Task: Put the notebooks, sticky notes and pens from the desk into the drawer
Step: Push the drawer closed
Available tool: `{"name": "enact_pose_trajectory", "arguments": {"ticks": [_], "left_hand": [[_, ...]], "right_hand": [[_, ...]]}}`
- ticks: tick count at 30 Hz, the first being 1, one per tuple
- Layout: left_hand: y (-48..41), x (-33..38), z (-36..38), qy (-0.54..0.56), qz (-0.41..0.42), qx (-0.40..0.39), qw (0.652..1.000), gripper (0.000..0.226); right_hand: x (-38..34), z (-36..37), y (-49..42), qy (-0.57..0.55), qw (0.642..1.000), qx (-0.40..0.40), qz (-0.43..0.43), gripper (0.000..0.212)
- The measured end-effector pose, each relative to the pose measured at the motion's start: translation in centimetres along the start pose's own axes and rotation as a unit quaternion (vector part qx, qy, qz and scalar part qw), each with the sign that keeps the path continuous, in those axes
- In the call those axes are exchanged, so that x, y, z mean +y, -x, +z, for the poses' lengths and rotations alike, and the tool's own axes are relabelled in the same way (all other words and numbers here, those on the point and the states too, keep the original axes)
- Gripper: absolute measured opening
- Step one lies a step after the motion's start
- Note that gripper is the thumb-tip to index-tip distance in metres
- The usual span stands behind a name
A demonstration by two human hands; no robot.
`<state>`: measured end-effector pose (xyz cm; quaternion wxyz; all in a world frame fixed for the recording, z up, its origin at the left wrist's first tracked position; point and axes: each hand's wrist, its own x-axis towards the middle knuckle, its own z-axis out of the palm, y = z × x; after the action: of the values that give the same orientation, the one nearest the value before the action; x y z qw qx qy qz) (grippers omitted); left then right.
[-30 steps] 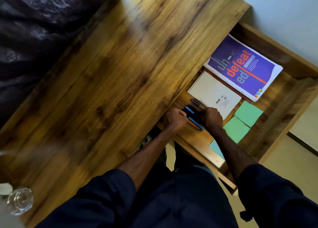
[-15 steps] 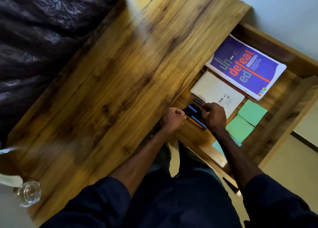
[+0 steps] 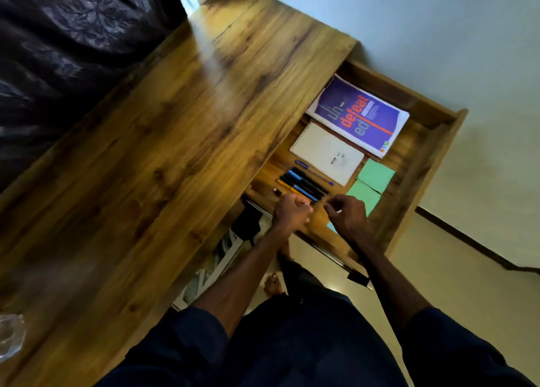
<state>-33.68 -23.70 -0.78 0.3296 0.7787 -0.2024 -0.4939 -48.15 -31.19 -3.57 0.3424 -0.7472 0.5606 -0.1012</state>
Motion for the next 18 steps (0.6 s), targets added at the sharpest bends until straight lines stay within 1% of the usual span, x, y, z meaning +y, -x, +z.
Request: {"name": "enact_pose_trajectory", "arguments": {"ticks": [2,5,9,12,15,18], "left_hand": [[1.4,-0.3,1.4,-0.02,0.013,-0.01,1.0,0.008],[3.4,-1.1,3.6,-0.058,0.028,-0.038,0.997,0.006],[5.3,-1.4,6.3,-0.083,0.026,-0.087,0.992,0.017],[5.9,-1.5,8.0,-0.101,0.028,-0.095,0.99,0.015],[6.2,-1.5,9.3,-0.125,0.03,-0.1,0.987,0.017],[6.1,-1.1,10.3,-0.141,0.022,-0.101,0.985,0.018]], "right_hand": [[0.8,-0.9,1.8,0.0,1.0,0.004,0.003,0.009],[2.1,-2.2,4.3,-0.03,0.999,0.009,0.012,0.008],[3.9,-3.4,6.7,-0.031,0.999,0.02,0.024,0.011],[4.9,-3.8,7.5,-0.028,0.999,0.009,0.014,0.01],[5.8,-4.1,7.2,-0.033,0.999,-0.013,0.004,0.009],[6.7,-4.4,6.5,-0.034,0.999,-0.031,0.001,0.013]]}}
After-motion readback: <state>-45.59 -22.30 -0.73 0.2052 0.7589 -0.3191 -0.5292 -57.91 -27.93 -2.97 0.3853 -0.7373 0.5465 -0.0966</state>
